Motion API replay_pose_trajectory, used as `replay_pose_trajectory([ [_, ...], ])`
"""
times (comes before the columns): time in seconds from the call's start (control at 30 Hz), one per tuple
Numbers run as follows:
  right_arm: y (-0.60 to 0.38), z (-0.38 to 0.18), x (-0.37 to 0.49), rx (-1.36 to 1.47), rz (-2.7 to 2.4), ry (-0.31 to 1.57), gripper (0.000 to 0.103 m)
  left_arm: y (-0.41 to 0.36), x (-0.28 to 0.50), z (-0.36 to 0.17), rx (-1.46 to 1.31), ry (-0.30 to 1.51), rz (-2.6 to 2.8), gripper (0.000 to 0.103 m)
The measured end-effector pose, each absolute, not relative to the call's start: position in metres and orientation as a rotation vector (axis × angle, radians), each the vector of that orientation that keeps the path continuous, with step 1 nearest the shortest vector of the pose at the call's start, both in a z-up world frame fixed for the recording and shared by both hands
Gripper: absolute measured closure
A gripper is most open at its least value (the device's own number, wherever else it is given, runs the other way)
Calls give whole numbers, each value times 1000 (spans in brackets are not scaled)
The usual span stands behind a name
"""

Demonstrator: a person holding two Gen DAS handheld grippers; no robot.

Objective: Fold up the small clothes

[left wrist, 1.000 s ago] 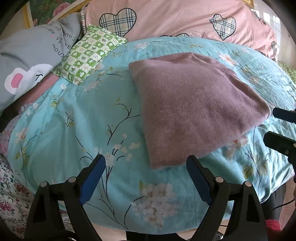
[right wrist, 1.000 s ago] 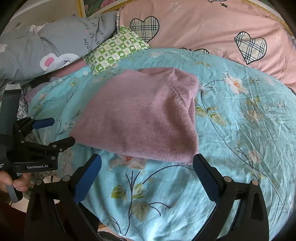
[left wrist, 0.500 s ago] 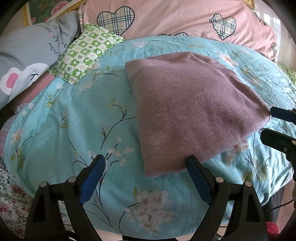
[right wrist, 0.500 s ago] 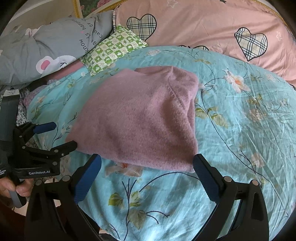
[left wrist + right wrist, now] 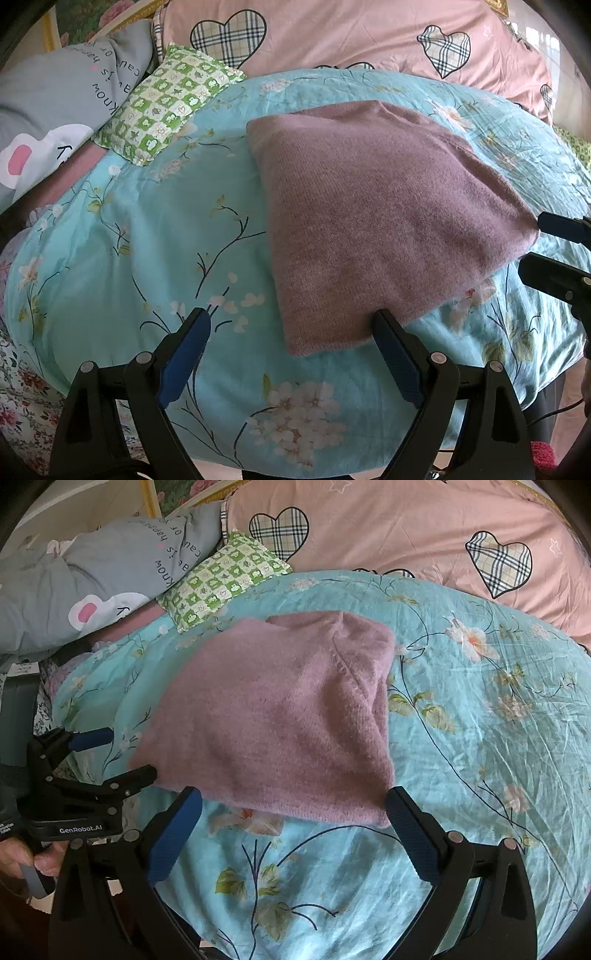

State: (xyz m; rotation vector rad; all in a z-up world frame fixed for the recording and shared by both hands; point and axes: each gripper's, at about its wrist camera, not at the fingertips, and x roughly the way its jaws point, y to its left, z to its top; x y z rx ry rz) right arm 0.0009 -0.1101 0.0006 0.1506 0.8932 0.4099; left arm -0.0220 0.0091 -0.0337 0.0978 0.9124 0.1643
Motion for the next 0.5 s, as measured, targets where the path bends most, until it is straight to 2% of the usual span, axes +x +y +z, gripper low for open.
replay_pose_trajectory([
  [0.5,-109,2,1,150,411,891,3,10,-20,-34,80,919,156,13],
])
